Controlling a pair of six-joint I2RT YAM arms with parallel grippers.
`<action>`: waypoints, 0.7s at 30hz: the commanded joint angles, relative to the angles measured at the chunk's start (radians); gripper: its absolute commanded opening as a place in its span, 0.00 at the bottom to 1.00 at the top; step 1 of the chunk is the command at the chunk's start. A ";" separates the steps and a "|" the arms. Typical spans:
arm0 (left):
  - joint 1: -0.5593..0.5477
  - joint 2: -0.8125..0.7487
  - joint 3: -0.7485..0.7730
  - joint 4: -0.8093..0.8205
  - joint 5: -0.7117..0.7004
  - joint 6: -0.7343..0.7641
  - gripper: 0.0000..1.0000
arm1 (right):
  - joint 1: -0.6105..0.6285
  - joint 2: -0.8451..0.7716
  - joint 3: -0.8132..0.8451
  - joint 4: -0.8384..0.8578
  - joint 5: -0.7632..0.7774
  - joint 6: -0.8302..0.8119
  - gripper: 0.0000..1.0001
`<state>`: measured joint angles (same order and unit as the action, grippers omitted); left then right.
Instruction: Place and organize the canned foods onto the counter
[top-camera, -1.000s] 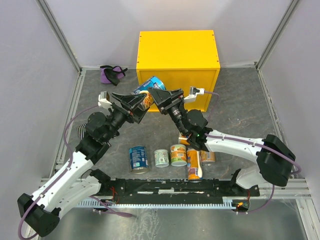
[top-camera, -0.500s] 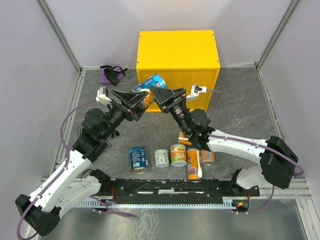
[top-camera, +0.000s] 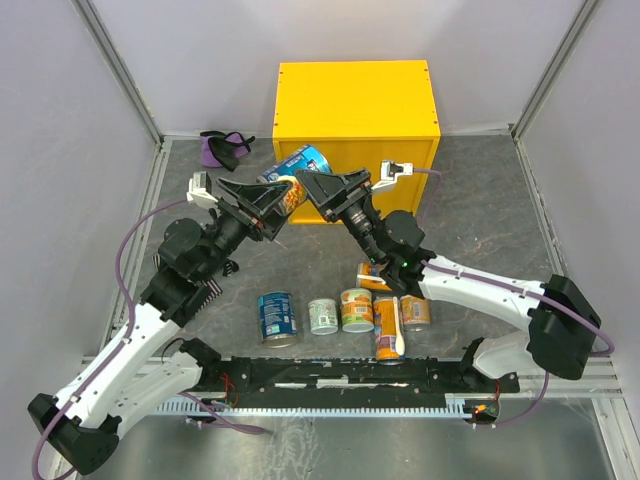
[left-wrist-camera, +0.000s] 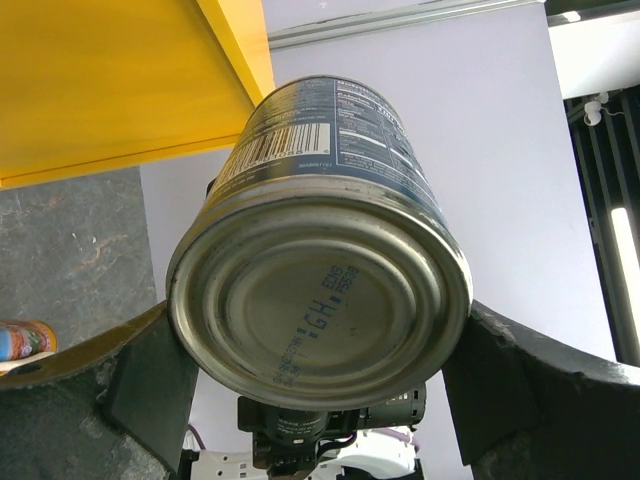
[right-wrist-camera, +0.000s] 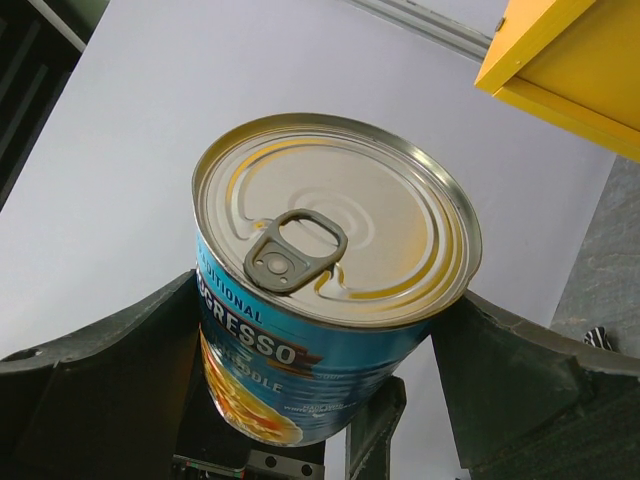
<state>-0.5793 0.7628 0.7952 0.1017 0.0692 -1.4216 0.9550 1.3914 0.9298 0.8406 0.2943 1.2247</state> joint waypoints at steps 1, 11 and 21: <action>-0.011 -0.020 0.067 0.046 0.010 0.075 0.66 | -0.016 -0.050 0.071 0.009 -0.043 -0.126 0.02; -0.011 -0.019 0.048 0.049 -0.003 0.062 0.86 | -0.041 -0.048 0.117 -0.008 -0.067 -0.122 0.02; -0.011 -0.028 0.043 0.074 -0.023 0.066 1.00 | -0.060 -0.044 0.144 -0.026 -0.082 -0.120 0.02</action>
<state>-0.5827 0.7620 0.7979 0.1093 0.0505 -1.4132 0.9199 1.3819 0.9928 0.7361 0.2104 1.1870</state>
